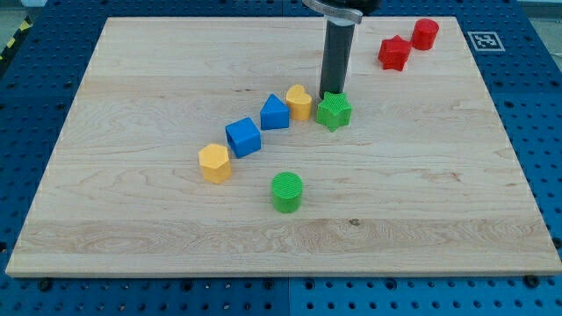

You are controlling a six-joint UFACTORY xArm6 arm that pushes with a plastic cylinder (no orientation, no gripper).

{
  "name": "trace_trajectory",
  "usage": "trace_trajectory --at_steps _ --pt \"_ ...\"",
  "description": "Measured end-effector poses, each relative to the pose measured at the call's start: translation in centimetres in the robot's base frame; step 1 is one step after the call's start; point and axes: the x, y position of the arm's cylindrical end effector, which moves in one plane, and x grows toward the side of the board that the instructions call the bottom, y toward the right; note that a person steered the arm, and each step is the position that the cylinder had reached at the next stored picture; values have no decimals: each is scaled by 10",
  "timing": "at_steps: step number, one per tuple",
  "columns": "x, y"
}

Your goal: Slide the green star towards the bottom center

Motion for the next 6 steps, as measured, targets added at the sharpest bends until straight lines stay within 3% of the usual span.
trace_trajectory --at_steps 6 --pt "118 27"
